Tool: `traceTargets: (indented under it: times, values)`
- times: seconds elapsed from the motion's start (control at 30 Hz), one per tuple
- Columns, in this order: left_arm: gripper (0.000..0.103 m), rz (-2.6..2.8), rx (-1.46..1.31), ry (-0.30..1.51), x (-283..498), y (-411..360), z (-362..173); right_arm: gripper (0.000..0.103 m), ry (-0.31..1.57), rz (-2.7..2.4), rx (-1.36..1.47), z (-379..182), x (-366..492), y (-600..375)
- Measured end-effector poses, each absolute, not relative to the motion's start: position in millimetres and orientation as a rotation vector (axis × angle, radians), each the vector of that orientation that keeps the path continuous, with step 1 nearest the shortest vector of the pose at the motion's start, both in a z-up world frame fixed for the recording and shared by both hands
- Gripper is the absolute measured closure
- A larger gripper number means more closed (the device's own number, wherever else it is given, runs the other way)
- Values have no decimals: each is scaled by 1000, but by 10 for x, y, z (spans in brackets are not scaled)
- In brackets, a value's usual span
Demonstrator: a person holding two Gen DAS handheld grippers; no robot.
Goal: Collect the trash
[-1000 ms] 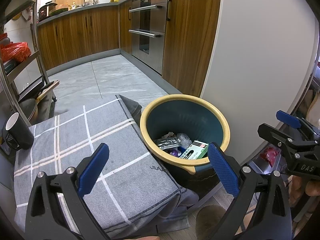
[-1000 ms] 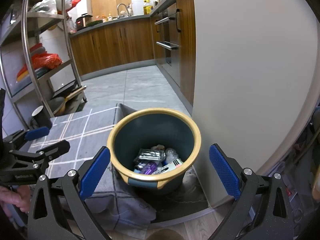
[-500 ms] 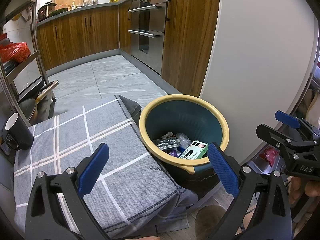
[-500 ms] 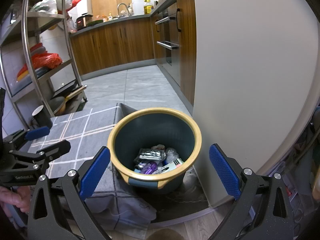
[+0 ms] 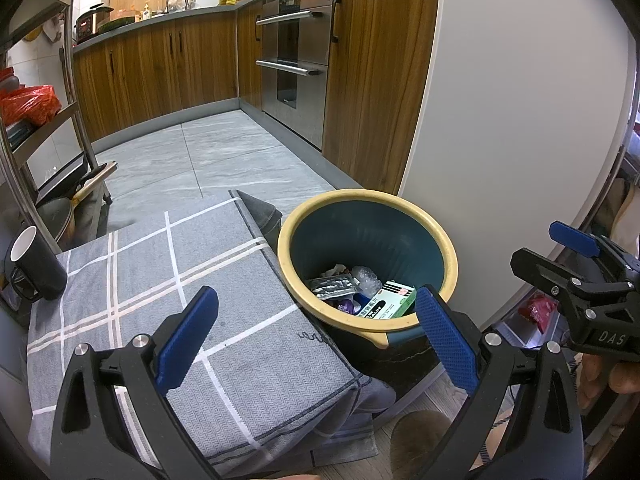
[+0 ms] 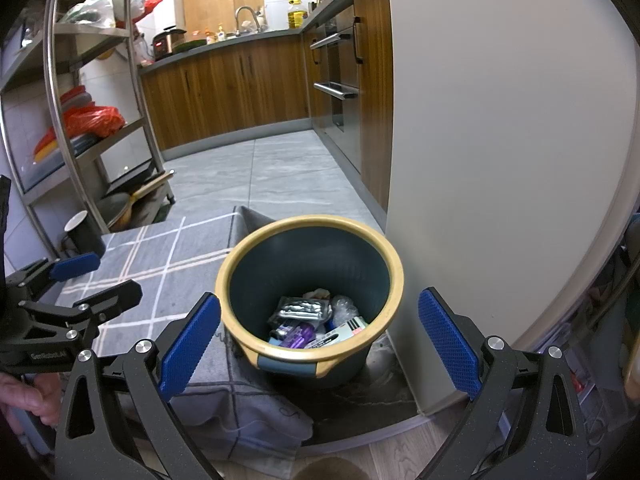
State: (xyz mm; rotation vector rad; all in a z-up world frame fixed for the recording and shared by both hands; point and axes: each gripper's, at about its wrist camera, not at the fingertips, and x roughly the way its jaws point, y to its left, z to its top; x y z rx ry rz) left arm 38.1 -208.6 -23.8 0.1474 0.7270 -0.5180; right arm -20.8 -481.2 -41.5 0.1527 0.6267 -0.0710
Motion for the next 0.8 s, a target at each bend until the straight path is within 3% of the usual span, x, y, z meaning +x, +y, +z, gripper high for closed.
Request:
traceTargets:
  times: [0.8]
  values:
    - [6, -524, 143, 731, 375, -2103, -238, 5, 627, -71, 153, -411, -206, -4820]
